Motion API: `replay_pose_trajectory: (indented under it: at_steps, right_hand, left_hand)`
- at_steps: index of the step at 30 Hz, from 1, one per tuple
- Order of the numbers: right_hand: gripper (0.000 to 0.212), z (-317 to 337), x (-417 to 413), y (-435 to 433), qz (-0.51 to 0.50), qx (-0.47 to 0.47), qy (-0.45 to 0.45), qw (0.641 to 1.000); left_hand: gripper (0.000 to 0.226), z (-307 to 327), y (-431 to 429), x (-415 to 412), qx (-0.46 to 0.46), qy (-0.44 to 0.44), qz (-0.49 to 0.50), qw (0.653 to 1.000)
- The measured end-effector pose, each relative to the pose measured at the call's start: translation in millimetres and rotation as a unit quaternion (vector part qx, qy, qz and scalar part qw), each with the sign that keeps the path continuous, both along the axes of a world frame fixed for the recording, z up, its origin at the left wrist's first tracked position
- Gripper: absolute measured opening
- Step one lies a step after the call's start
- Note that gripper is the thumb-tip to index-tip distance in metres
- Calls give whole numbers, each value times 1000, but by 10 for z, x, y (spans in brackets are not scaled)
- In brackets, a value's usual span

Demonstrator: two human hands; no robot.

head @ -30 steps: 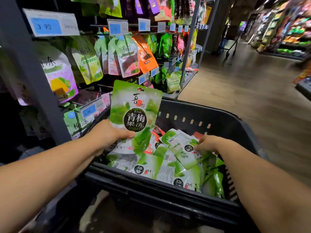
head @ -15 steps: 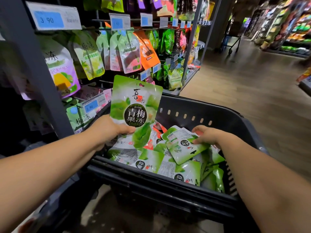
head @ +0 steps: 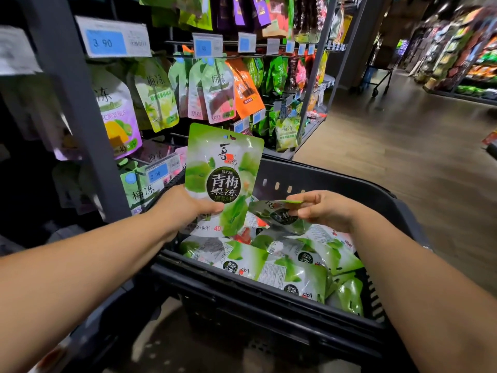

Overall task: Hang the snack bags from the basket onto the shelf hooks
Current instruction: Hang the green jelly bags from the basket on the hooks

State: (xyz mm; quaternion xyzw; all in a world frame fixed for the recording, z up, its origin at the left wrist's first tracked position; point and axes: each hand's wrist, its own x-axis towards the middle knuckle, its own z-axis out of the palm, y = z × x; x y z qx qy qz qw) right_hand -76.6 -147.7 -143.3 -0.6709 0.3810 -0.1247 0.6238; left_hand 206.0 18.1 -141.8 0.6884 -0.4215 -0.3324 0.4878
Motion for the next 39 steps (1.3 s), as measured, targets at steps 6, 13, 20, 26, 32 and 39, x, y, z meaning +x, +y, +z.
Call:
replay_pose_trajectory:
  at_steps: [6,13,20,26,32,39]
  right_hand:
    - [18,4,98,34,-109,-157,32,981]
    - [10,126,181,87,-209,-282,18,936]
    - [12,120,165,127,-258,-83,-125,954]
    - [8,-143,224,172,-225,-9,-160,961]
    - [28,-269,195,130,-152,-12,-112,982]
    - [32,-455,149,191,-106,3,22,994]
  left_hand:
    - [33,-5,0,6,5,-4,10,1000]
    - [33,5,-4,12,5,10,17,1000]
    - [21,42,23,-36,-11,15,27,999]
    - [19,53,29,-57,14,25,28,999]
    - [25,28,29,-33,20,16,25,999]
    - [21,94,64,-81,1,48,29,998]
